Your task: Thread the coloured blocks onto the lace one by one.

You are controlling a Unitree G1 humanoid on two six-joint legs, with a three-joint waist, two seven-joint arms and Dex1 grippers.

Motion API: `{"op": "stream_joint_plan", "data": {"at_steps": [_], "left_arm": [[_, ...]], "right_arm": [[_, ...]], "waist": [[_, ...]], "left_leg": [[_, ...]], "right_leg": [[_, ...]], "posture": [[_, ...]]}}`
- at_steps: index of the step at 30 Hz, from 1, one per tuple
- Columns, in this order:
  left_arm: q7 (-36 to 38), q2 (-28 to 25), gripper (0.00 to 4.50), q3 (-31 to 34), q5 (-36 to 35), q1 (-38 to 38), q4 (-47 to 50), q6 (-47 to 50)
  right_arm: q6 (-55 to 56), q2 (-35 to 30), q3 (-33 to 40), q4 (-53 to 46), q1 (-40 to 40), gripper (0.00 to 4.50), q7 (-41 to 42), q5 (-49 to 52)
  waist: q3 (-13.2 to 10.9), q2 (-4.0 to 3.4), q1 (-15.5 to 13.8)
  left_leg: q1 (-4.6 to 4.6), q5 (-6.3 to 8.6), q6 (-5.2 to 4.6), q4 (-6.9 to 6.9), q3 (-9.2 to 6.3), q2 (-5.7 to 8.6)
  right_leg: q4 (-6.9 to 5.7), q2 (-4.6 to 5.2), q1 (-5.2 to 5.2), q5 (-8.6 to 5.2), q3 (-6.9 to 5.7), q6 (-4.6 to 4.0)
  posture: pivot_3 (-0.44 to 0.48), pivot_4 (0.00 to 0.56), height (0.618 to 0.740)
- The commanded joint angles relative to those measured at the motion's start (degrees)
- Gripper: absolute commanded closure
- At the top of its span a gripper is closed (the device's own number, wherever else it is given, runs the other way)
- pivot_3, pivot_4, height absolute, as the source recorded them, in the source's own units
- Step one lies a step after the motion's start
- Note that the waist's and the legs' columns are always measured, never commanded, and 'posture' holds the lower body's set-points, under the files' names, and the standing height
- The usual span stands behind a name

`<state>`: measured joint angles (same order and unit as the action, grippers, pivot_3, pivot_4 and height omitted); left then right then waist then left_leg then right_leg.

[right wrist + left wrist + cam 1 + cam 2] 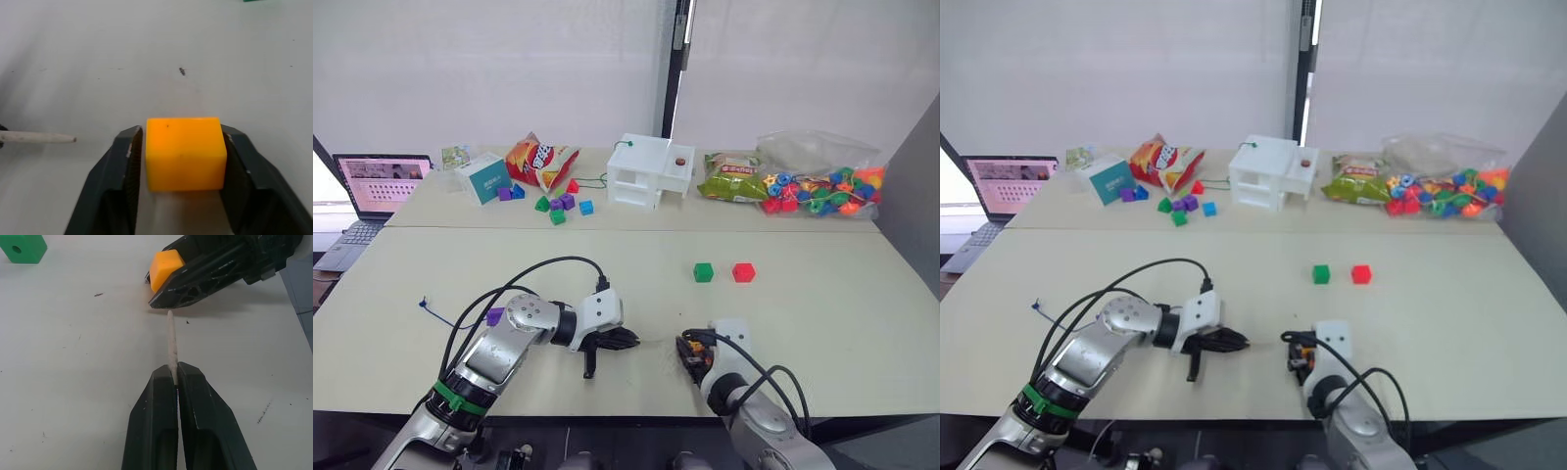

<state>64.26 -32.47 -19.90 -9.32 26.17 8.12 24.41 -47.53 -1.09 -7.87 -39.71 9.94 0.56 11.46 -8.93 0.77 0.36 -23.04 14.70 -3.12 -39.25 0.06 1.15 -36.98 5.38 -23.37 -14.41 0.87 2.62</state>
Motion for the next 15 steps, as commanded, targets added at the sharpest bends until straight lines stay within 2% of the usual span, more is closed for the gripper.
{"op": "stream_joint_plan", "data": {"at_steps": [1,3,4,7,11,14,15], "left_arm": [[-0.15,-0.53,4.50,1.21,-1.15,-0.22,2.03,0.50],[-0.17,-0.61,4.50,1.21,-1.16,-0.29,2.12,0.64],[-0.20,-0.66,4.50,1.19,-1.16,-0.34,2.19,0.67],[-0.41,-0.72,4.50,1.21,-1.26,-0.36,2.50,1.09],[-0.67,-0.58,4.50,1.18,-1.50,-0.06,3.34,2.12],[-0.80,-0.49,4.50,1.00,-1.68,0.08,4.14,3.09],[-0.80,-0.56,4.50,0.93,-1.85,0.08,4.67,3.62]], "right_arm": [[0.30,-2.36,3.23,-4.28,-0.86,0.92,1.87,1.25],[-0.76,-4.44,4.64,-6.40,-1.59,0.22,3.42,2.45],[-1.91,-6.04,5.83,-7.86,-2.22,0.04,4.83,3.71],[-6.89,-14.55,11.96,-11.69,-6.19,0.04,13.26,10.57],[-10.77,-30.92,17.69,-8.69,-11.92,0.04,31.99,23.72],[-9.47,-40.72,18.07,-3.89,-14.44,0.04,43.06,28.23],[-6.69,-44.25,16.07,-0.60,-16.25,0.04,47.32,26.83]], "waist": [[0.00,0.00,-0.07],[0.00,0.00,-0.10],[0.00,0.00,-0.09],[-0.01,0.00,0.02],[-0.02,0.01,-0.03],[-0.04,0.02,-0.07],[-0.04,0.04,-0.14]], "left_leg": [[-0.01,0.00,0.00,0.00,0.00,0.01],[-0.04,0.00,0.00,0.00,0.01,0.05],[-0.05,0.00,0.00,0.00,0.01,0.05],[-0.07,0.00,0.00,0.00,0.01,0.04],[-0.02,0.01,-0.02,0.00,-0.04,0.01],[-0.02,0.02,-0.04,0.01,-0.05,-0.02],[-0.02,0.02,-0.05,0.01,-0.05,-0.02]], "right_leg": [[0.00,0.01,0.00,0.00,0.00,0.00],[0.02,0.05,-0.01,0.00,0.00,0.01],[0.02,0.05,-0.02,0.00,0.00,0.01],[0.02,0.02,-0.04,0.00,-0.01,0.01],[0.17,0.01,0.12,0.00,-0.08,0.01],[0.26,0.00,0.21,0.00,-0.12,0.01],[0.28,0.00,0.20,0.00,-0.12,0.01]], "posture": [[0.000,0.150,0.740],[0.000,0.150,0.740],[0.000,0.150,0.740],[0.000,0.150,0.740],[0.000,0.150,0.740],[0.000,0.150,0.740],[0.000,0.150,0.740]]}}
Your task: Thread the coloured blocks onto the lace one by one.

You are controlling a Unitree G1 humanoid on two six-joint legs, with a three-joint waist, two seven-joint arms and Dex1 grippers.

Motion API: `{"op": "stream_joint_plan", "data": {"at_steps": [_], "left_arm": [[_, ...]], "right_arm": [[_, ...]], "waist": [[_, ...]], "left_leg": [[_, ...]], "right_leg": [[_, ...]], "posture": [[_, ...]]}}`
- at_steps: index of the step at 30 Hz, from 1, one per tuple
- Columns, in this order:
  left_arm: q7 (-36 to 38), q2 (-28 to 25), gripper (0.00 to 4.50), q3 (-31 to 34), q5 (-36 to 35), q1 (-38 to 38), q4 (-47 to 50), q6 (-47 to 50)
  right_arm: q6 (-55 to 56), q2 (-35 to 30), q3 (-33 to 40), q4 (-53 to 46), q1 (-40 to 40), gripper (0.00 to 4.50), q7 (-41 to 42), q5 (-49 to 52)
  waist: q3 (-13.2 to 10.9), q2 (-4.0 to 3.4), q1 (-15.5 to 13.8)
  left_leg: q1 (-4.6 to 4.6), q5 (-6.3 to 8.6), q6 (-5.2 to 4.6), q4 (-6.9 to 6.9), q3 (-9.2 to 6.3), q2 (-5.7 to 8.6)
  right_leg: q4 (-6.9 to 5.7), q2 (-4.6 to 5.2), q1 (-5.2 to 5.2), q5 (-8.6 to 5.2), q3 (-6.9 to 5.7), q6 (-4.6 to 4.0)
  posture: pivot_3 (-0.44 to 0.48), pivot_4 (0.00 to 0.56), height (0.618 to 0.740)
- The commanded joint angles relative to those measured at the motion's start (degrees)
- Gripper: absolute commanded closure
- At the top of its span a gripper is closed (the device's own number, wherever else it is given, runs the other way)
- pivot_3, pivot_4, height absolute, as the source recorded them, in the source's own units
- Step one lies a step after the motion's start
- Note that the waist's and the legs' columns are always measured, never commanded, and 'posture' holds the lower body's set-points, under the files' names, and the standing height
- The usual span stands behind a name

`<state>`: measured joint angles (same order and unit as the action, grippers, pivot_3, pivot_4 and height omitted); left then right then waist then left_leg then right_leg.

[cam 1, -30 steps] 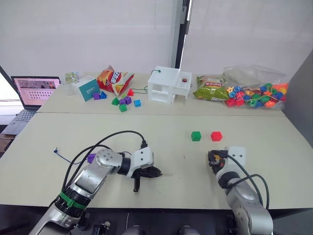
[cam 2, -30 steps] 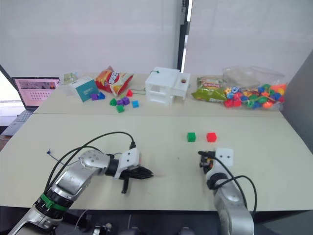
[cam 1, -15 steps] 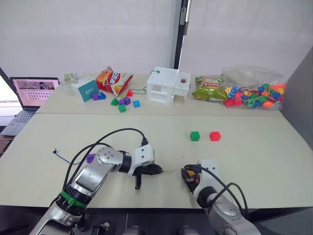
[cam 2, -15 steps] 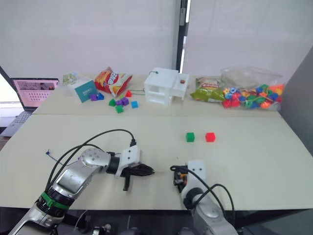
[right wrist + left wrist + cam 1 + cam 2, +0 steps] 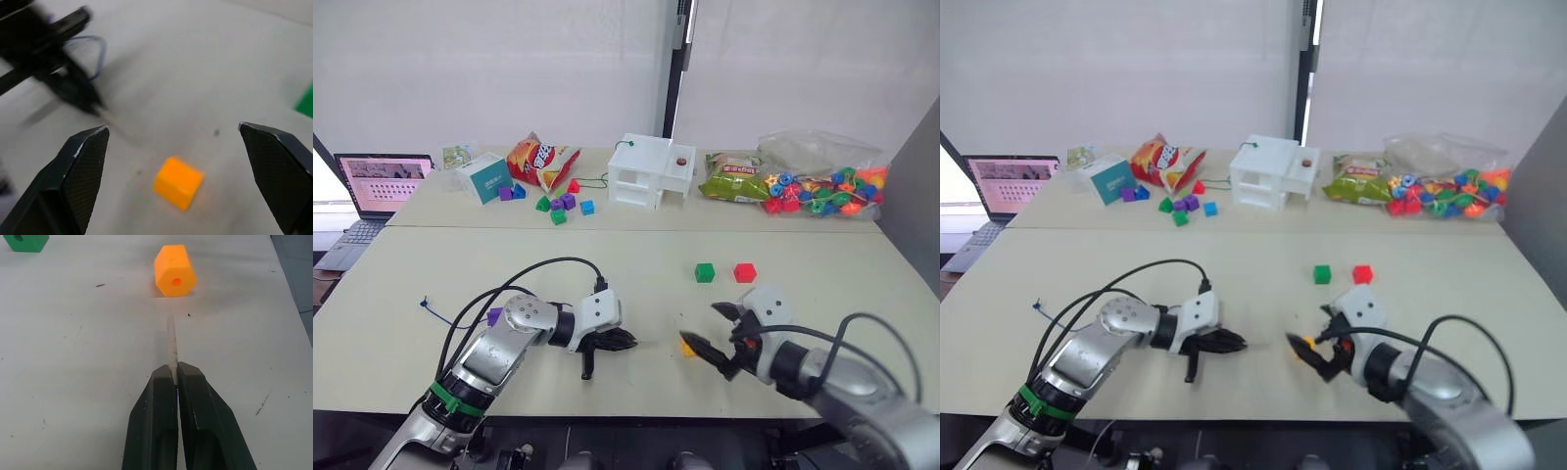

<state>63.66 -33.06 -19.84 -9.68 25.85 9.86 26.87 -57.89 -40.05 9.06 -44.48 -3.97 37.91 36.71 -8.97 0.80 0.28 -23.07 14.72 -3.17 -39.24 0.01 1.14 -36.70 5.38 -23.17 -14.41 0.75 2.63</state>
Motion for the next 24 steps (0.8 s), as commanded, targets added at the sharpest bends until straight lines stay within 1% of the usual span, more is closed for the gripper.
{"op": "stream_joint_plan", "data": {"at_steps": [1,3,4,7,11,16,19,24], "left_arm": [[-0.24,-0.07,4.50,0.87,-1.82,0.52,3.77,2.28],[-0.50,-0.15,4.50,0.87,-2.29,0.87,4.97,4.31],[-0.65,-0.22,4.50,0.81,-2.40,1.06,5.27,5.22],[-0.84,-0.59,4.50,0.20,-2.20,0.99,5.89,5.96],[-1.37,-1.11,4.50,-0.83,-1.88,0.21,7.54,7.38],[-2.51,-1.24,4.50,-1.73,-1.64,1.00,8.24,9.53],[-3.04,-0.64,4.50,-2.30,-1.85,1.73,8.66,10.64],[-3.93,0.67,4.50,-3.69,-1.64,3.51,8.51,12.00]], "right_arm": [[9.85,-9.42,-4.89,8.42,-4.54,0.04,16.37,-2.31],[21.56,-14.40,-13.70,16.89,-9.67,0.04,24.97,-11.22],[26.01,-14.88,-16.90,20.26,-11.92,0.04,27.64,-13.98],[36.12,-13.23,-22.74,29.98,-17.29,0.04,31.81,-20.10],[45.83,-11.16,-26.73,39.44,-21.78,0.04,36.24,-25.51],[48.59,-7.66,-27.33,44.51,-23.13,0.04,37.81,-26.29],[49.03,-5.87,-26.75,46.02,-22.72,0.86,37.32,-26.24],[50.41,-4.61,-25.82,48.02,-21.65,2.62,35.45,-27.42]], "waist": [[-0.01,0.02,-0.06],[-0.02,0.04,0.13],[-0.03,0.05,0.27],[-0.03,0.05,0.37],[-0.04,0.05,0.13],[-0.04,0.06,-0.30],[-0.04,0.06,-0.48],[-0.04,0.05,-0.89]], "left_leg": [[-0.01,0.00,0.00,0.00,0.00,-0.01],[-0.01,0.00,-0.01,-0.01,0.08,0.02],[0.02,0.00,-0.01,-0.03,0.11,0.01],[0.03,0.00,-0.01,-0.02,0.11,-0.04],[-0.12,0.00,0.00,-0.03,0.12,0.02],[-0.13,0.00,-0.01,-0.04,0.11,0.02],[-0.13,0.00,0.00,-0.04,0.10,0.03],[-0.12,0.00,0.00,-0.04,0.11,0.05]], "right_leg": [[0.00,0.00,0.01,0.00,0.00,0.00],[0.04,0.02,-0.01,0.00,0.05,0.02],[0.05,0.00,0.02,-0.01,0.04,0.02],[0.01,-0.04,0.00,-0.01,0.04,0.02],[-0.03,0.04,-0.14,0.00,0.06,0.04],[-0.01,0.08,-0.13,0.01,0.06,0.05],[-0.04,0.11,-0.13,0.01,0.06,0.04],[-0.07,0.12,-0.13,0.01,0.06,0.04]], "posture": [[0.000,0.150,0.740],[0.000,0.150,0.740],[0.000,0.150,0.740],[0.000,0.150,0.740],[0.000,0.150,0.740],[0.000,0.150,0.740],[0.000,0.150,0.740],[0.000,0.150,0.740]]}}
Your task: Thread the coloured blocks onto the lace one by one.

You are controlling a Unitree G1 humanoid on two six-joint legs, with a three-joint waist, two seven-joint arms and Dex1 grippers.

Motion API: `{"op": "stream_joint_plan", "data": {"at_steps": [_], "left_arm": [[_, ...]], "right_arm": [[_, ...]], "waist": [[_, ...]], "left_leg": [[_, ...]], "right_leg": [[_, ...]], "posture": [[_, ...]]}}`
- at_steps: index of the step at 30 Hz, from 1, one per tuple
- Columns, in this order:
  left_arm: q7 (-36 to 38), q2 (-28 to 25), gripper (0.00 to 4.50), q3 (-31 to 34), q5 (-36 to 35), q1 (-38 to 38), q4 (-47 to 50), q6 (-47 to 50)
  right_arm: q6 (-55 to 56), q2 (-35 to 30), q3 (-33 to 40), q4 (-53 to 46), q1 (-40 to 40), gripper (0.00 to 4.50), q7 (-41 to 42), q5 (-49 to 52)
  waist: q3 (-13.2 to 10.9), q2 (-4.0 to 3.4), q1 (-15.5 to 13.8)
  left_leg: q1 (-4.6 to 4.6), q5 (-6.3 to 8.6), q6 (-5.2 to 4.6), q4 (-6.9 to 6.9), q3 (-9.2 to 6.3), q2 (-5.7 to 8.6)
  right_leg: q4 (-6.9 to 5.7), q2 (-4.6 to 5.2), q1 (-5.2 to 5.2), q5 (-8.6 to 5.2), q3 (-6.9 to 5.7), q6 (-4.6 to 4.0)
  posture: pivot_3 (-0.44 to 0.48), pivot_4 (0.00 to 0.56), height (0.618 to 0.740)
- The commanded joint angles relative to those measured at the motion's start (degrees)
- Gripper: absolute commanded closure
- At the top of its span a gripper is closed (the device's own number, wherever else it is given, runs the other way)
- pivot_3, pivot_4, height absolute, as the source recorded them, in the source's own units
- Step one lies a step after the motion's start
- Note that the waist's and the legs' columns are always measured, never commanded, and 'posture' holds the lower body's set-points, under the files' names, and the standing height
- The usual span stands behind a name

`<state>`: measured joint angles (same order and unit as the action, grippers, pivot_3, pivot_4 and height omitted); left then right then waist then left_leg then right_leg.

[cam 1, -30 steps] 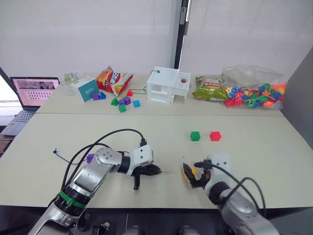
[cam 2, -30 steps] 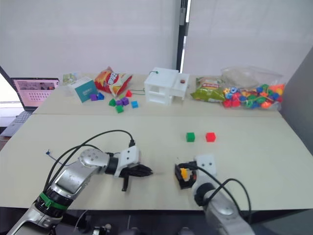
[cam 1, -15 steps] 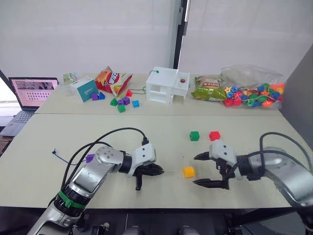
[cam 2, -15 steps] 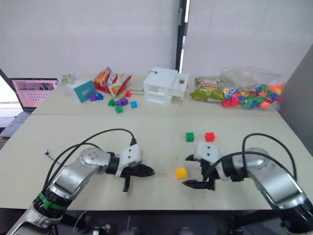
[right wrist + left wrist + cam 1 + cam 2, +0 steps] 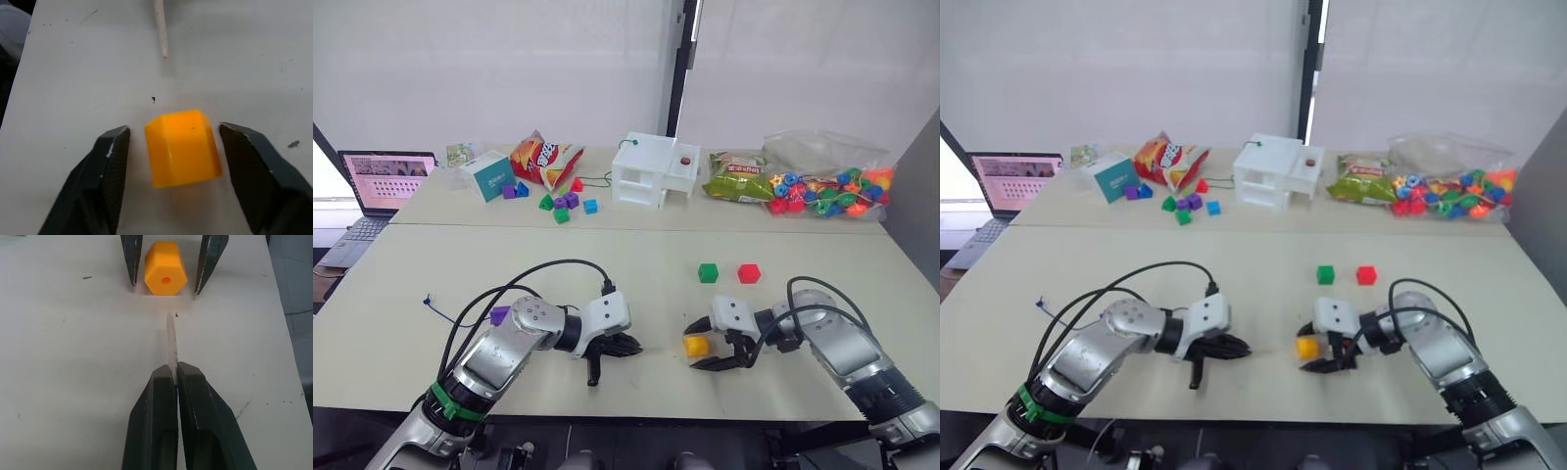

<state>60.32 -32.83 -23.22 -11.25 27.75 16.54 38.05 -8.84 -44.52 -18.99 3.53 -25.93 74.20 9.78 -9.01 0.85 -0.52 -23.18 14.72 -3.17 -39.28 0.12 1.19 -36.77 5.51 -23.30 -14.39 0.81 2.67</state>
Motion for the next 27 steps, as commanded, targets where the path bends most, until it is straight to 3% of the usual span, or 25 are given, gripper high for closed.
{"op": "stream_joint_plan", "data": {"at_steps": [1,2,27], "left_arm": [[-0.69,0.43,4.50,-0.40,-0.15,1.73,1.81,0.93],[-0.74,0.54,4.50,-0.70,-0.10,2.15,1.68,1.14],[-1.57,3.68,4.50,-4.72,2.21,6.44,-2.16,0.86]], "right_arm": [[1.33,-0.07,2.34,0.05,0.35,2.88,-0.91,-0.49],[0.81,-0.08,2.52,-0.71,0.87,3.18,-1.20,-0.29],[-6.88,0.30,1.51,-10.29,3.71,3.18,-3.67,-1.98]], "waist": [[0.00,0.00,-0.07],[0.00,0.00,-0.06],[0.00,0.00,-0.11]], "left_leg": [[0.00,0.00,0.00,0.00,0.00,0.00],[0.01,0.00,0.00,0.00,0.00,0.00],[0.01,-0.01,0.01,-0.03,-0.02,0.01]], "right_leg": [[0.01,0.00,0.00,0.00,0.00,0.00],[0.00,0.00,0.00,0.00,0.00,0.00],[-0.03,-0.04,0.01,0.00,-0.01,0.00]], "posture": [[0.000,0.150,0.740],[0.000,0.150,0.740],[0.000,0.150,0.740]]}}
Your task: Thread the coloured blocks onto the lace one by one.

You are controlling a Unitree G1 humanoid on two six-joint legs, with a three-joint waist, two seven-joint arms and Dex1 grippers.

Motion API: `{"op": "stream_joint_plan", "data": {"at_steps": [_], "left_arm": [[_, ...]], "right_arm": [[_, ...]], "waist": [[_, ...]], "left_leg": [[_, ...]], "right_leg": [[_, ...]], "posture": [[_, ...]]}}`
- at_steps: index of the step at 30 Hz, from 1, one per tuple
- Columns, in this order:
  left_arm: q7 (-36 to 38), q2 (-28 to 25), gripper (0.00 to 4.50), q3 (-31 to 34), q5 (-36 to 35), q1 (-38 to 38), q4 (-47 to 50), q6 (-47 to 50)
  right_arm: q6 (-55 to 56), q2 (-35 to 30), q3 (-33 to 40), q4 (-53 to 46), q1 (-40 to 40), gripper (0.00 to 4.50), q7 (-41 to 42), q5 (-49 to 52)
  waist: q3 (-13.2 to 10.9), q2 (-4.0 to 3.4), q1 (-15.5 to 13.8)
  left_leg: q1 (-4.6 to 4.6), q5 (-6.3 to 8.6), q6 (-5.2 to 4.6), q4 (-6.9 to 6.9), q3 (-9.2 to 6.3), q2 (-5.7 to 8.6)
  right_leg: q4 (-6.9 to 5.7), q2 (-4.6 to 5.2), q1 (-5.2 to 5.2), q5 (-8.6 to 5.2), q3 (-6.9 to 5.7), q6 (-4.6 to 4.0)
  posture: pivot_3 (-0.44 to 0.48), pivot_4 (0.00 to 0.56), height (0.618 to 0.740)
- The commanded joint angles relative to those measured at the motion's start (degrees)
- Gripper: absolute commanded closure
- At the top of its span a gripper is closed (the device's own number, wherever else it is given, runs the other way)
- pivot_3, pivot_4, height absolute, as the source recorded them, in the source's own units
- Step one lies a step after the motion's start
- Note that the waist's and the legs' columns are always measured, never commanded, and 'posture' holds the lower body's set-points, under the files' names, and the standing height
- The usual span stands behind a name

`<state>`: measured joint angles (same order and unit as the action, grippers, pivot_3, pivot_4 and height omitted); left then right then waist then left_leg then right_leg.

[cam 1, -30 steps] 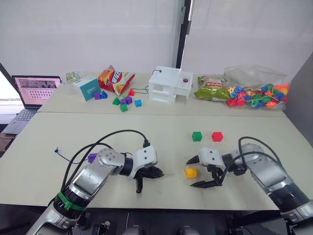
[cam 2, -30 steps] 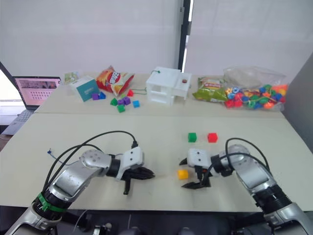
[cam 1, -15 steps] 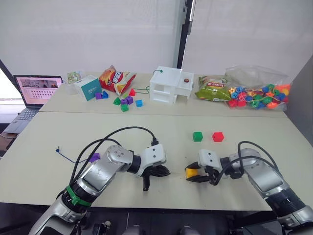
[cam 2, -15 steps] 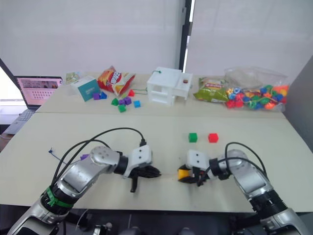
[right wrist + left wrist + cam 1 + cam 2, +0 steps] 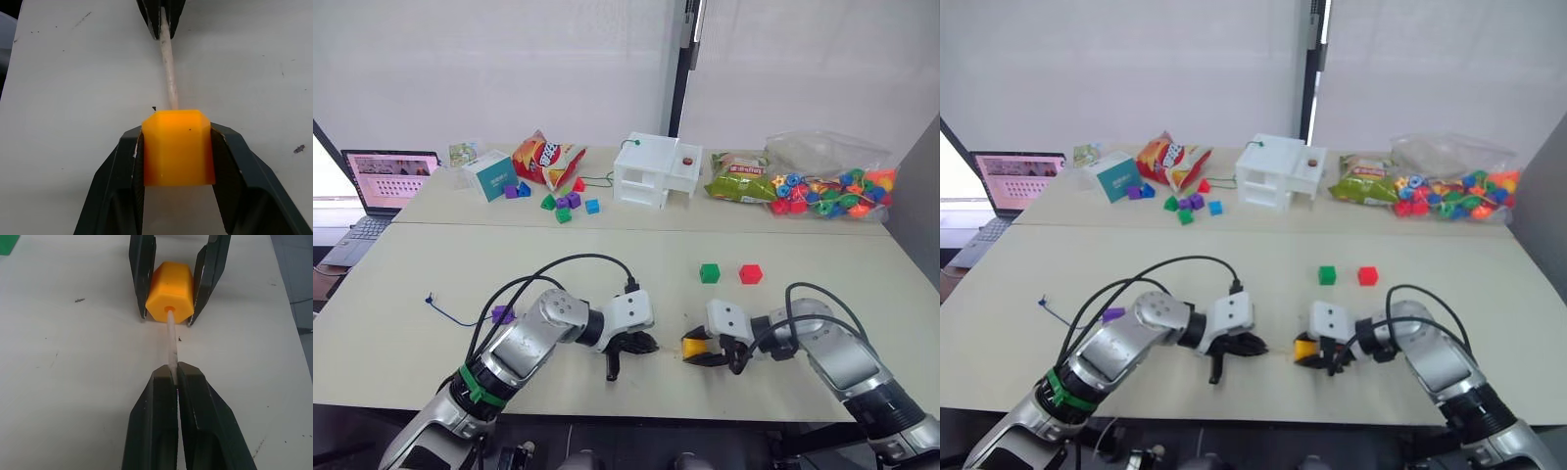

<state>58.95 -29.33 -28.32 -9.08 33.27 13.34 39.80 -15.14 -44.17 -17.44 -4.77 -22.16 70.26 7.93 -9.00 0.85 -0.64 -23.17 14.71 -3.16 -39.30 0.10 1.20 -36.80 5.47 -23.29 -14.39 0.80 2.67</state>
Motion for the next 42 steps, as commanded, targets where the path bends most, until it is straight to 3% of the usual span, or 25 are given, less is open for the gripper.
{"op": "stream_joint_plan", "data": {"at_steps": [1,14,34,42], "left_arm": [[-0.10,0.18,4.50,0.39,0.01,0.99,1.05,-0.86],[1.32,1.31,4.50,-2.23,0.14,2.73,0.51,-0.85],[-0.06,11.80,4.50,-3.05,-1.08,5.65,-3.07,-2.33],[-0.12,12.43,4.50,-3.18,0.97,6.22,-5.82,-5.68]], "right_arm": [[-0.68,0.02,-0.10,-2.03,-0.09,3.18,0.26,-0.18],[-2.69,0.11,-0.62,-3.33,-0.14,3.18,0.25,-0.71],[-5.17,0.34,-1.12,-4.21,0.88,3.18,-0.33,-2.55],[-6.30,0.15,-1.08,-5.89,1.72,3.18,0.20,-2.16]], "waist": [[0.00,0.00,0.02],[0.00,0.00,0.00],[0.00,0.00,-0.14],[0.00,0.00,-0.11]], "left_leg": [[0.00,0.00,0.00,0.00,0.00,-0.01],[0.00,0.00,0.00,0.00,0.00,0.00],[-0.02,0.01,-0.01,-0.24,-0.03,0.01],[-0.08,0.02,-0.03,-0.39,-0.06,-0.01]], "right_leg": [[0.00,-0.01,0.00,0.00,0.00,0.00],[0.00,-0.01,0.00,0.00,0.00,0.00],[-0.09,-0.01,0.07,0.00,-0.03,0.01],[-0.14,-0.03,0.05,0.00,-0.03,0.01]], "posture": [[0.000,0.150,0.740],[0.000,0.150,0.740],[0.000,0.150,0.740],[0.000,0.150,0.740]]}}
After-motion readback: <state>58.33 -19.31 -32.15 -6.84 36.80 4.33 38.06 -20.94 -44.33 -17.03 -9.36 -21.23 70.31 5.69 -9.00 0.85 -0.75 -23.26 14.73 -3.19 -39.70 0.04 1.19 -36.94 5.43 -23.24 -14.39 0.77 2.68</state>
